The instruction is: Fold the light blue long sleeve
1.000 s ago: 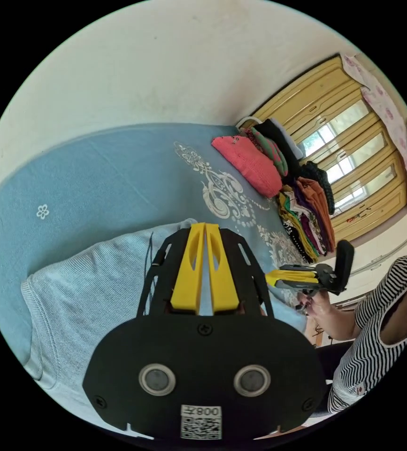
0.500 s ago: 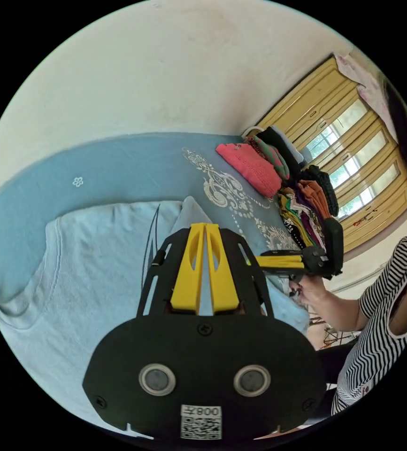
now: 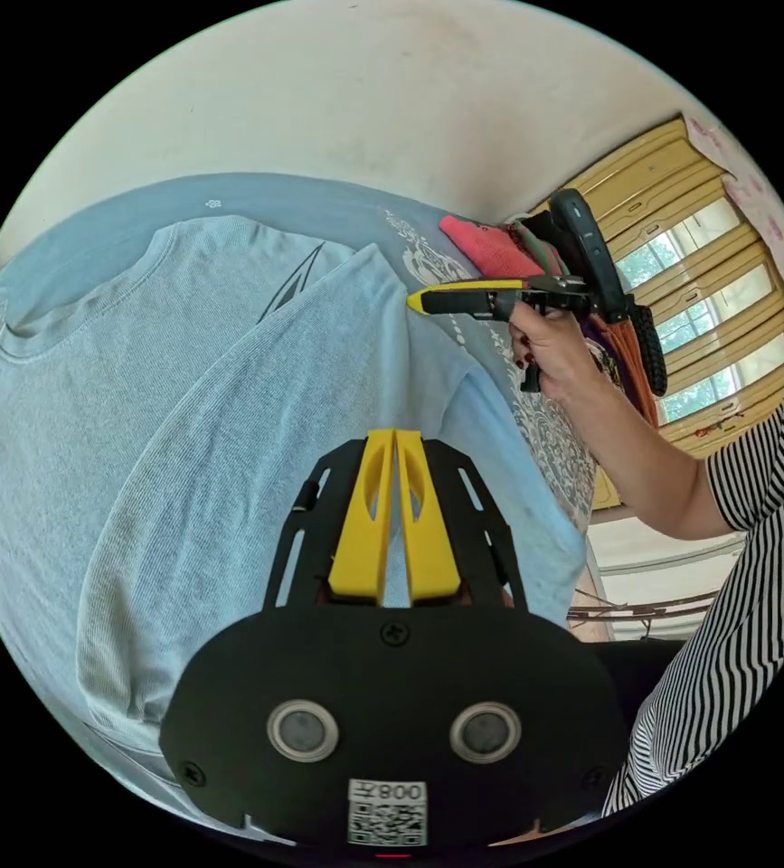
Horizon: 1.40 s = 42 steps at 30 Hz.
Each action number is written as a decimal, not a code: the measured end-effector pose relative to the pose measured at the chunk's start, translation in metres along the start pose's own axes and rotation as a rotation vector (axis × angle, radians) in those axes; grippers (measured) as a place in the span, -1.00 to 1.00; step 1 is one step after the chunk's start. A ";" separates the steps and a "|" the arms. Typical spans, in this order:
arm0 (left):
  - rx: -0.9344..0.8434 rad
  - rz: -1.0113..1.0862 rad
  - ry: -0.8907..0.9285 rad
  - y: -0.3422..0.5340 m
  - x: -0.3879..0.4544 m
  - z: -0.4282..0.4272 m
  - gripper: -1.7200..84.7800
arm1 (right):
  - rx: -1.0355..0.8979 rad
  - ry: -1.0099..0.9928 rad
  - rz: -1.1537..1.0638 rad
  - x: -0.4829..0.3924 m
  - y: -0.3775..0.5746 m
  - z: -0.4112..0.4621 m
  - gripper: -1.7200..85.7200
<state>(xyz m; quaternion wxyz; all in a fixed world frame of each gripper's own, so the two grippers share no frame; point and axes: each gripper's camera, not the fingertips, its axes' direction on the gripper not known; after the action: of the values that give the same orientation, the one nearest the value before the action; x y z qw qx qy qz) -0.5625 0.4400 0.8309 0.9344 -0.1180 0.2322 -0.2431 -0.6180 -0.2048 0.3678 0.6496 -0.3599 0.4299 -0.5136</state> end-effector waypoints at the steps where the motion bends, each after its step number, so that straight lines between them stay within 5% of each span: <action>1: 0.005 -0.008 -0.024 0.011 0.002 -0.005 -0.96 | -0.018 0.013 -0.030 -0.005 -0.013 0.004 -0.96; 13: -0.005 -0.154 -0.033 0.099 -0.023 -0.027 -0.96 | -0.274 0.086 0.040 -0.003 -0.015 0.015 -0.96; 27: 0.039 0.113 0.029 0.053 -0.015 -0.016 -0.96 | -0.130 -0.103 0.137 -0.033 0.033 0.023 -0.92; 33: -0.060 0.135 -0.105 0.039 -0.028 0.006 -0.96 | -0.098 -0.131 0.185 -0.034 0.046 0.028 -0.94; 42: 0.029 0.116 0.125 0.132 -0.032 -0.041 -0.96 | 0.094 -0.142 0.205 -0.054 0.011 0.013 -0.96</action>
<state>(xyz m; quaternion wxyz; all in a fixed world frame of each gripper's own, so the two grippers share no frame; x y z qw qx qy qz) -0.5550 0.5646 0.7638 0.9321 -0.0756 0.2932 -0.1989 -0.6075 -0.1495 0.3727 0.7436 -0.3188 0.3928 -0.4373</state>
